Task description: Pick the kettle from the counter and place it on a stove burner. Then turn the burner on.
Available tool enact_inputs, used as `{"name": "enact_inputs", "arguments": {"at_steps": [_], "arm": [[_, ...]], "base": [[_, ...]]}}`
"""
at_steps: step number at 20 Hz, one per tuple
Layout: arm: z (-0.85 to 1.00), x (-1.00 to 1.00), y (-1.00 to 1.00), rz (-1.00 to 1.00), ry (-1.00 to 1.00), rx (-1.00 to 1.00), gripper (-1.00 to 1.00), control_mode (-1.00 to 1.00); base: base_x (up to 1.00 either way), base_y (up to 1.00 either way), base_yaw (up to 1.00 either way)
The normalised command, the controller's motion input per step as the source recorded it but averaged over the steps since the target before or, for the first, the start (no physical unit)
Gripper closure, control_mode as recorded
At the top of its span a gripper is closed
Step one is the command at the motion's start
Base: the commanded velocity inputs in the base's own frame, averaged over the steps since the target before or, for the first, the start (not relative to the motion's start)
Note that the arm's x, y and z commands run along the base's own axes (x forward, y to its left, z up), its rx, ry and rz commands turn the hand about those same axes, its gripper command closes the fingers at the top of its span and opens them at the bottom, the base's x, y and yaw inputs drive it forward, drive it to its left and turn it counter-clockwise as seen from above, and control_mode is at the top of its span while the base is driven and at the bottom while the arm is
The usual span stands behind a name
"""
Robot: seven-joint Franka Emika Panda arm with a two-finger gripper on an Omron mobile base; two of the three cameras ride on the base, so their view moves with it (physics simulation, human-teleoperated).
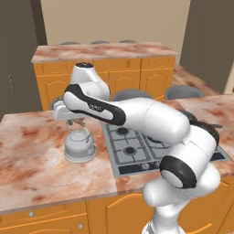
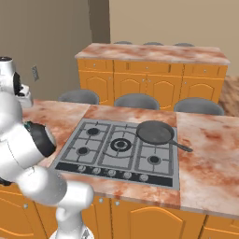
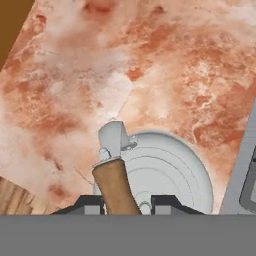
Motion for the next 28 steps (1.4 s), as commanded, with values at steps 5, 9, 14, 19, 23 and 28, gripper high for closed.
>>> {"name": "enact_inputs", "arguments": {"at_steps": [5,9,14,19,23,28], "arm": [[0.33,-0.14,-0.65,-0.50,0.00,0.14,1.00,-1.00],[0.27,-0.24,-0.85,-0.51,0.00,0.19,1.00,-1.00],[0.36,-0.21,-1.00,-0.50,0.00,0.26,1.00,-1.00],[0.39,-0.21,-1.00,-0.44,0.00,0.25,1.00,-1.00],[0.31,-0.18,-1.00,-0.33,0.00,0.17,1.00,-1.00],[0.18,-0.11,-1.00,-0.28,0.00,0.11,1.00,-1.00]], "base": [[0.00,0.00,0.00],[0.00,0.00,0.00],[0.00,0.00,0.00],[0.00,0.00,0.00],[0.00,0.00,0.00],[0.00,0.00,0.00]]}}
